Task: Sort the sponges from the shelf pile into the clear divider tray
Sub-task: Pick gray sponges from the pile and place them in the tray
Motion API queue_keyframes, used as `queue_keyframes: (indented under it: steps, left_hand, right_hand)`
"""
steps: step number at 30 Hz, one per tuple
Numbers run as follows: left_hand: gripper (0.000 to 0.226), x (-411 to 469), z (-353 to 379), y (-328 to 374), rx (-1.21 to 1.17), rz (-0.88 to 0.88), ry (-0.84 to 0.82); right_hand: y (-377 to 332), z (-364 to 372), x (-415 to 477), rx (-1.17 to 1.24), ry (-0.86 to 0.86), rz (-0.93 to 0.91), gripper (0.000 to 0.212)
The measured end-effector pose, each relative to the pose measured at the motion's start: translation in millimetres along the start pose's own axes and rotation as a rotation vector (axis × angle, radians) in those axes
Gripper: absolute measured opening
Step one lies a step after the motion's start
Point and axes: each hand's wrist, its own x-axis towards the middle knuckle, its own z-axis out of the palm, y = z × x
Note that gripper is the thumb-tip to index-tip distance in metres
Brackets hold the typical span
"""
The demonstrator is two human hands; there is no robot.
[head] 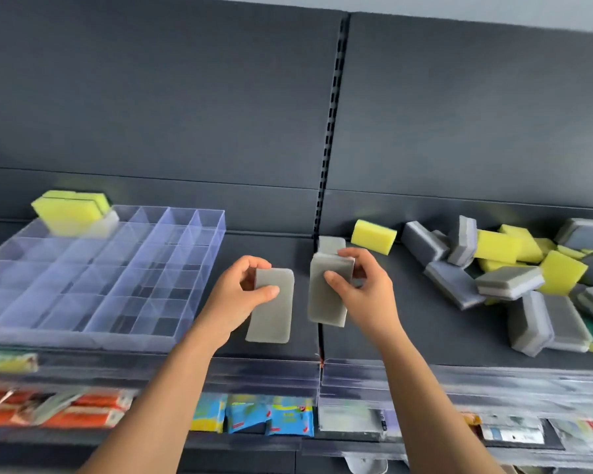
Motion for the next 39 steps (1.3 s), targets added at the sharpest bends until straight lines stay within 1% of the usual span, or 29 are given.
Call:
queue_keyframes:
  steps: [8, 13, 20, 24, 27, 32, 39]
  left_hand:
    - [0.028, -15, -130, -10, -0.073, 0.086, 0.061]
    - [0.029, -11, -182, -16, -0.079, 0.107, 0.083]
    - [0.029, 24, -232, -27, -0.071, 0.142, 0.126]
    - [0.036, 54, -250, -35, -0.099, 0.123, 0.181]
    - [0.043, 75, -263, -45, -0.036, 0.103, 0.223]
    - [0.039, 107, -285, -57, 0.096, 0.12, 0.279]
    - [0.033, 150, -318, -53, 0.341, 0.213, 0.341]
  right_hand:
    - [-74, 118, -9, 0.037, -0.035, -0.098, 0.028]
    - [-99, 170, -7, 0.056, -0.049, -0.118, 0.028]
    - [-118, 226, 27, 0.068, -0.101, -0.154, 0.028]
    - [-119, 251, 57, 0.075, -0.143, -0.166, 0.03]
    - [-115, 271, 76, 0.063, -0.162, -0.158, 0.03]
    - [-112, 298, 100, 0.042, -0.176, -0.135, 0.029]
    - [-122, 336, 134, 0.003, -0.09, -0.163, 0.031]
